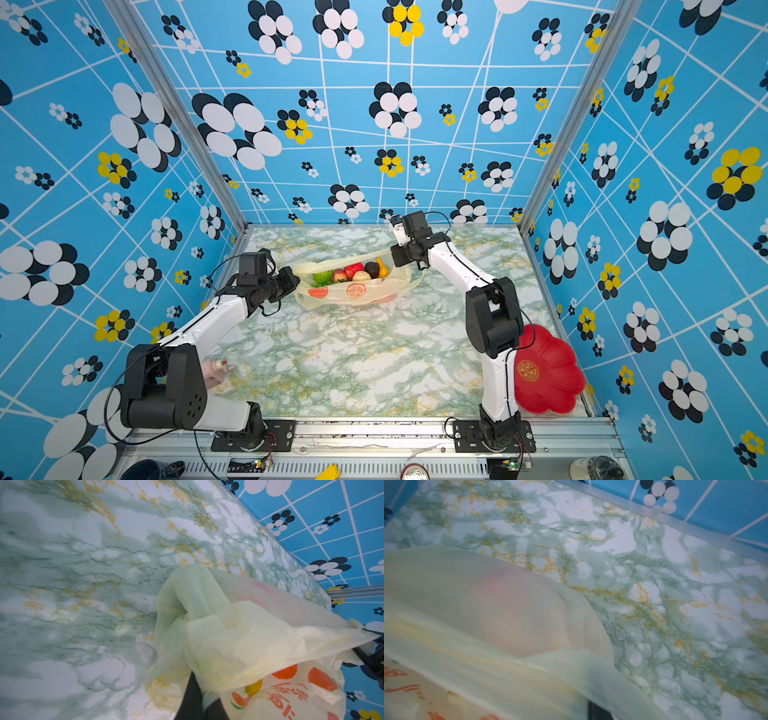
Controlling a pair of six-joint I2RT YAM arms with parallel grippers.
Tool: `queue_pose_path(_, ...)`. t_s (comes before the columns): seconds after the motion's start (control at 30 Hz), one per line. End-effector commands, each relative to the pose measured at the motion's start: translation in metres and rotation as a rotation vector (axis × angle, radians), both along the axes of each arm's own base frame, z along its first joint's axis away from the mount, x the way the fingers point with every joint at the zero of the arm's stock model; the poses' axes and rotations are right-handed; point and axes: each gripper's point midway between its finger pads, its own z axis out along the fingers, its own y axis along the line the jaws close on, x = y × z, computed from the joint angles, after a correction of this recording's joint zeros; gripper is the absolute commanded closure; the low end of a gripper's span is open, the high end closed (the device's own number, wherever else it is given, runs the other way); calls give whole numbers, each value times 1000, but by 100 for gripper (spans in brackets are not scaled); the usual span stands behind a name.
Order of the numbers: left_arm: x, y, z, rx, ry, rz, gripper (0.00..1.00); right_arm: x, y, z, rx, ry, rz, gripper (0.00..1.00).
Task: Take fruits out of the plastic bag
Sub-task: Spread open the plastic bag at the top-center of the table.
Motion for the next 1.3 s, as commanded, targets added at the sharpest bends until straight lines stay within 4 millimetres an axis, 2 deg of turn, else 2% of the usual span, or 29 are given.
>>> queue_pose_path(0.0, 7, 14, 4, -41, -36, 63, 100, -23, 0, 10, 238, 154, 22, 100)
queue_pose_path(0.1, 8, 12, -5, -62, -16, 64, 100, -21, 2, 9, 363, 210, -8, 100)
queue_pose_path(0.13, 9, 11, -6, -59, -13, 61, 100, -25, 2, -1, 371, 238, -16, 100)
queue_pose_path(0.17, 10, 8, -6, -49, -8, 52, 100, -27, 5, -2, 386, 247, -12, 100)
queue_pose_path(0.3, 10, -7, -5, 40, 32, -12, 100, -30, 16, 5, 397, 252, 8, 100)
queue_pose_path(0.33, 10, -10, -6, 46, 39, -24, 100, -28, 20, 12, 391, 235, 21, 100)
queue_pose_path(0.47, 11, -12, -18, 67, 105, -36, 100, -26, 29, 14, 368, 249, 45, 100)
queue_pose_path(0.63, 6, -8, -30, 135, 159, -32, 100, 4, 16, 12, 353, 212, -67, 100)
queue_pose_path(0.73, 3, -23, -30, 159, 151, -97, 100, 21, 13, 18, 358, 197, -113, 100)
queue_pose_path(0.83, 2, -42, -26, 183, 134, -167, 100, 28, 18, 25, 361, 208, -125, 100)
queue_pose_path(0.87, 2, -46, -26, 182, 130, -180, 100, 28, 17, 26, 342, 200, -142, 89)
queue_pose_path(0.9, 2, -48, -27, 179, 132, -181, 100, 28, 12, 28, 311, 181, -168, 72)
queue_pose_path(0.93, 2, -49, -27, 176, 132, -178, 100, 27, 8, 32, 284, 151, -190, 59)
queue_pose_path(1.0, 1, -49, -29, 164, 143, -163, 100, 23, -6, 39, 233, 108, -253, 43)
queue_pose_path(1.13, -2, -56, -28, 159, 141, -159, 100, -2, -36, 59, 145, 30, -361, 27)
queue_pose_path(1.23, -7, -66, -29, 177, 133, -176, 100, -27, -45, 76, 65, -54, -408, 24)
queue_pose_path(1.27, -8, -70, -29, 179, 132, -181, 100, -38, -45, 66, 19, -51, -415, 22)
